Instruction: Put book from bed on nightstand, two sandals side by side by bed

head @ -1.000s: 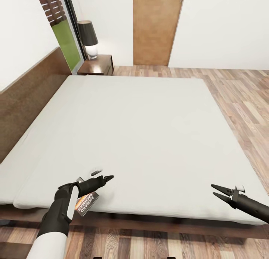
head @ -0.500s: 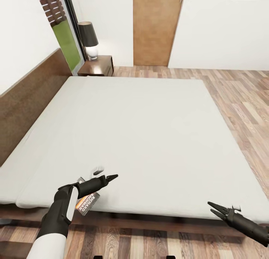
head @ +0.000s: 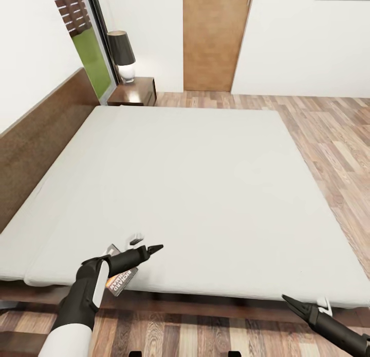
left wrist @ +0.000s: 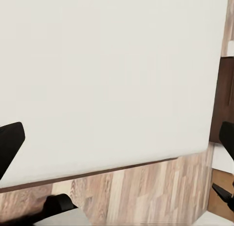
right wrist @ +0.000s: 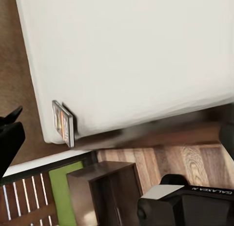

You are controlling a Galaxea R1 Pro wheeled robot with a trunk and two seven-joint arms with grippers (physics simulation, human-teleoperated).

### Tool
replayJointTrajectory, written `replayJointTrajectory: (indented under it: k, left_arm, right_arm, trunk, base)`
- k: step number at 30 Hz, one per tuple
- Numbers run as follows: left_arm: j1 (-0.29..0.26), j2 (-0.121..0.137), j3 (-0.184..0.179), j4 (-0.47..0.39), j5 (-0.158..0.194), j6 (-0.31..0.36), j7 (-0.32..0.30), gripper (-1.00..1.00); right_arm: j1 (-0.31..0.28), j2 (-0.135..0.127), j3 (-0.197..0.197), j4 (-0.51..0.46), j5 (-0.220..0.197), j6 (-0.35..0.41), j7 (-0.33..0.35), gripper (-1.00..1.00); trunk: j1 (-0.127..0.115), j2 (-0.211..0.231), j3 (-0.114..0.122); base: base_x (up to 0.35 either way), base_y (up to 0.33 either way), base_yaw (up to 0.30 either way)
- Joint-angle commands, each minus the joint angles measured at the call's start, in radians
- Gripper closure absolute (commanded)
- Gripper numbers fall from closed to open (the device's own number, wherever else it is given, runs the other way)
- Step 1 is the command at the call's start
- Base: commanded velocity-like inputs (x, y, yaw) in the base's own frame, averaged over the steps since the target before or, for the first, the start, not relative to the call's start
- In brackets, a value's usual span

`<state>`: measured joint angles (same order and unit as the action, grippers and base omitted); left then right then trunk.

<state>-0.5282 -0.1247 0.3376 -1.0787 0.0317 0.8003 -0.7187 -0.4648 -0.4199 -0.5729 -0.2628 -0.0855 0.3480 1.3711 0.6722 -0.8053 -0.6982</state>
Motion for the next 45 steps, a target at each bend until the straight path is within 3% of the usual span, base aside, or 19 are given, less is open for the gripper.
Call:
replayJointTrajectory:
  k: [1, 15, 30, 45]
  left_arm:
    - [-0.001, -0.001, 0.003, 0.003, 0.003, 0.008, -0.002, -1.00]
    - [0.000, -0.003, 0.000, 0.010, 0.004, 0.008, -0.002, -1.00]
    - [-0.001, -0.003, -0.003, 0.011, 0.004, 0.008, -0.004, -1.00]
    - [-0.001, -0.003, -0.003, 0.012, 0.005, 0.008, -0.005, -1.00]
  right_arm:
    - [0.000, 0.000, 0.001, 0.006, -0.005, 0.010, 0.002, -1.00]
    - [0.000, 0.000, 0.002, 0.017, -0.005, 0.008, 0.002, -1.00]
    - [-0.001, 0.000, 0.002, 0.021, -0.005, -0.022, -0.001, -1.00]
    - [0.000, 0.000, 0.002, 0.027, -0.005, -0.032, -0.001, -1.00]
  trunk:
    - [0.000, -0.001, -0.001]
    - [-0.050, 0.090, 0.040]
    - [-0.050, 0.090, 0.040]
    - [-0.050, 0.090, 0.040]
  base:
    - [0.000, 0.000, 0.000]
    - [0.000, 0.000, 0.000]
    - [0.000, 0.000, 0.001]
    - [0.000, 0.000, 0.136]
